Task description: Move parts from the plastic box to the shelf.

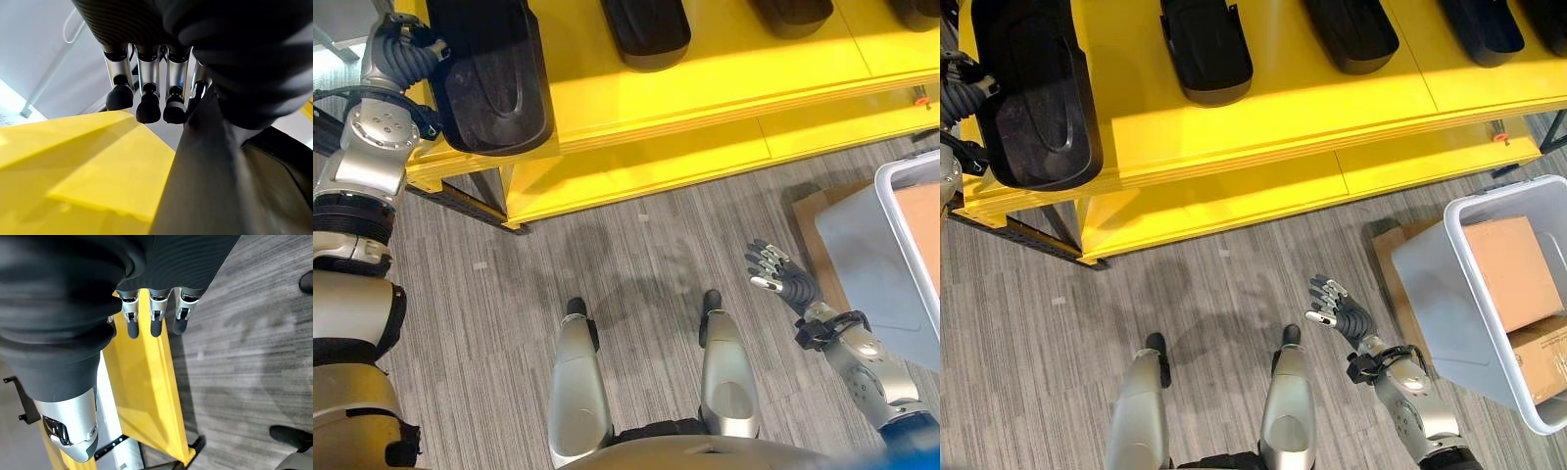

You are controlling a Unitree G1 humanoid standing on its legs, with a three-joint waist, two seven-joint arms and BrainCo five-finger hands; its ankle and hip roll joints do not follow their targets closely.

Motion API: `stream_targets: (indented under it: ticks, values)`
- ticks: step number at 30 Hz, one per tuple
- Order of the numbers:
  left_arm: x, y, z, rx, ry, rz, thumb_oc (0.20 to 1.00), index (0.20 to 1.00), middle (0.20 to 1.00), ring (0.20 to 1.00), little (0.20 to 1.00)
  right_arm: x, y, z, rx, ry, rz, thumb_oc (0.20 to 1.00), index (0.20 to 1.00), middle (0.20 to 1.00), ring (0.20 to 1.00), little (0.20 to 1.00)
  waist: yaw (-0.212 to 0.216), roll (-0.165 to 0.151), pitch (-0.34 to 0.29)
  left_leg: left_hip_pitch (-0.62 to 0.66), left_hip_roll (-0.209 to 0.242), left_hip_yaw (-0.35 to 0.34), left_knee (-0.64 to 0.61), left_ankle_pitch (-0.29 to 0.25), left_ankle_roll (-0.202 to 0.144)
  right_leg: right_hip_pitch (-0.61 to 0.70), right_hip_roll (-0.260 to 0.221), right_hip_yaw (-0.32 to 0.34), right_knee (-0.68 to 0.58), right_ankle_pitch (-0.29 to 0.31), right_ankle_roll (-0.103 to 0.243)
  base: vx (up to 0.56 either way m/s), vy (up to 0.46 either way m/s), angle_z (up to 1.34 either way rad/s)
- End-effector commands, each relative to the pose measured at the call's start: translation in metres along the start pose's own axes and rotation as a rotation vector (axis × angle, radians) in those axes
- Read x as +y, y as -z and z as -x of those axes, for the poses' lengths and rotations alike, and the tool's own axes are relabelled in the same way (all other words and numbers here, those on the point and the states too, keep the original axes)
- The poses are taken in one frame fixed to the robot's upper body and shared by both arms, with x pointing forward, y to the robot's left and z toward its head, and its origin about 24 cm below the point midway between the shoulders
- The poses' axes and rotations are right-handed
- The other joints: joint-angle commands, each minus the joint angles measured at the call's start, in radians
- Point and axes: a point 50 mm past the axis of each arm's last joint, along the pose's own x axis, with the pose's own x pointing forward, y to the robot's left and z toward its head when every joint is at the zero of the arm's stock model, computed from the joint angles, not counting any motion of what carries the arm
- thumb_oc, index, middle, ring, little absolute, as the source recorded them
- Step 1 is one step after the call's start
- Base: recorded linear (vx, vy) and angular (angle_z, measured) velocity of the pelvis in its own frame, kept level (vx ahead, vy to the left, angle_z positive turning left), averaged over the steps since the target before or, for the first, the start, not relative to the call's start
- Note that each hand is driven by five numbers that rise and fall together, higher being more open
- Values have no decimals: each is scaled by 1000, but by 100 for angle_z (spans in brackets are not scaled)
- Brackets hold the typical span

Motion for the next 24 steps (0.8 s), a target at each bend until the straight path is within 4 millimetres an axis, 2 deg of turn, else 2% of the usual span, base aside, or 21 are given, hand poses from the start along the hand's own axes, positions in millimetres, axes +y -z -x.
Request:
stream_targets:
  ticks: [1, 24]
  values:
    - [46, -21, -10, -74, -143, 23, 200, 200, 200, 200, 200, -5, -3, 8, -11, -10, 17, 1000, 1000, 1000, 1000, 1000, -22, -16, -77, 31, -27, 56, 65, -165, 85, -2, 29, 31, -65, -26, -71, 0, 0, 0]
    - [86, -48, -26, -74, -216, -17, 200, 200, 200, 200, 200, -13, -1, 19, 14, 4, 7, 1000, 1000, 1000, 1000, 1000, -48, -24, -94, -54, -29, 63, 108, -179, 98, -51, 32, 47, -113, 8, -58, 2, 11, 1]
